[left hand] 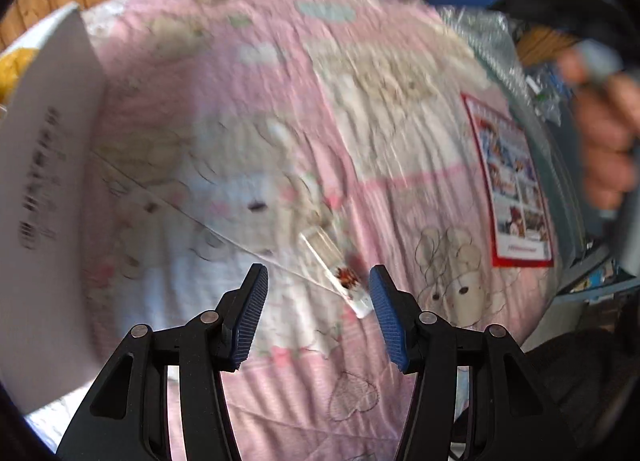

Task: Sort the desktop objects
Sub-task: 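Grasp the red-and-white staples box with the right tool while the left tool grasps the clear vial, then carry the staples box and clear vial with both tools over the cardboard box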

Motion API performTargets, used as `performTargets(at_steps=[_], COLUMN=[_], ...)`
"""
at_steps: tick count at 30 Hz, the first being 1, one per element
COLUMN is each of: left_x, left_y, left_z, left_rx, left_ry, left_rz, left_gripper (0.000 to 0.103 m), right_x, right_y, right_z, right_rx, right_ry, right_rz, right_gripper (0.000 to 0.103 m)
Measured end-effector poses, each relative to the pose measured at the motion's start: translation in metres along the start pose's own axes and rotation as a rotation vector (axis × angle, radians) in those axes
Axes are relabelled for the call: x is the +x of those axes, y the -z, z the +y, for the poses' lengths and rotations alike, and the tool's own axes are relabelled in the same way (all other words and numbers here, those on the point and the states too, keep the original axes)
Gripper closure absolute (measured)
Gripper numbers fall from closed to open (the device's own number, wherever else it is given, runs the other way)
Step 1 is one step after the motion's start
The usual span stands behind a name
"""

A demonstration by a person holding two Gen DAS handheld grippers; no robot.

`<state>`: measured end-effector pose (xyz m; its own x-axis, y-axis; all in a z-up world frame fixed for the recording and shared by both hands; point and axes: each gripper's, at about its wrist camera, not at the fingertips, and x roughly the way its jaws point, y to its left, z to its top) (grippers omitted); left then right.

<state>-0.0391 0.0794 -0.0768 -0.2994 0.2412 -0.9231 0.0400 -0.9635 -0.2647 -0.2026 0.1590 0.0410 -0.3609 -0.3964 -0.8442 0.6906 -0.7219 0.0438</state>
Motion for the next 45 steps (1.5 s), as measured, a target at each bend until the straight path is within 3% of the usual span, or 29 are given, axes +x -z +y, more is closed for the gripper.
performTargets(at_steps=[3, 6, 7, 11, 12, 13, 14, 15, 19, 26, 37, 45], left_x=[0.03, 0.052, 0.051, 0.054, 0.054, 0.053, 0.052, 0.052, 0.044, 0.014, -0.046, -0.094], left_y=[0.004, 0.005, 0.006, 0.008, 0.009, 0.009, 0.01, 0.009, 0.003, -0.006, -0.015, -0.012], left_z=[-0.009, -0.009, -0.009, -0.017, -0.019, -0.02, -0.019, -0.016, 0.0, 0.006, 0.032, 0.05], left_rx=[-0.017, -0.022, -0.016, 0.042, 0.059, 0.076, 0.081, 0.074, 0.032, 0.004, -0.043, -0.03], left_ry=[-0.004, -0.067, -0.073, -0.105, -0.11, -0.131, -0.13, -0.101, -0.028, 0.016, 0.024, -0.033], left_rz=[0.044, 0.048, 0.002, -0.039, -0.048, -0.059, -0.061, -0.048, -0.034, -0.089, -0.21, -0.321], left_gripper=[0.047, 0.048, 0.047, 0.05, 0.054, 0.072, 0.082, 0.085, 0.085, 0.085, 0.085, 0.085], right_x=[-0.032, -0.044, -0.045, -0.034, -0.028, -0.024, -0.017, -0.014, -0.003, 0.008, 0.006, -0.007], right_y=[0.023, 0.043, 0.047, 0.056, 0.056, 0.057, 0.055, 0.053, 0.048, 0.042, 0.032, 0.026], right_z=[-0.003, 0.0, -0.001, -0.009, -0.011, -0.013, -0.015, -0.016, -0.011, 0.018, 0.038, 0.07], right_rx=[0.016, 0.051, 0.073, 0.104, 0.11, 0.119, 0.125, 0.126, 0.12, 0.051, 0.036, 0.009], right_ry=[-0.01, -0.028, -0.041, -0.056, -0.056, -0.055, -0.055, -0.051, -0.056, -0.071, -0.073, -0.1], right_rz=[-0.028, -0.041, -0.04, -0.017, -0.007, -0.001, 0.001, -0.001, 0.006, 0.016, -0.01, -0.06], right_gripper=[0.061, 0.061, 0.061, 0.061, 0.061, 0.061, 0.061, 0.061, 0.061, 0.061, 0.061, 0.061])
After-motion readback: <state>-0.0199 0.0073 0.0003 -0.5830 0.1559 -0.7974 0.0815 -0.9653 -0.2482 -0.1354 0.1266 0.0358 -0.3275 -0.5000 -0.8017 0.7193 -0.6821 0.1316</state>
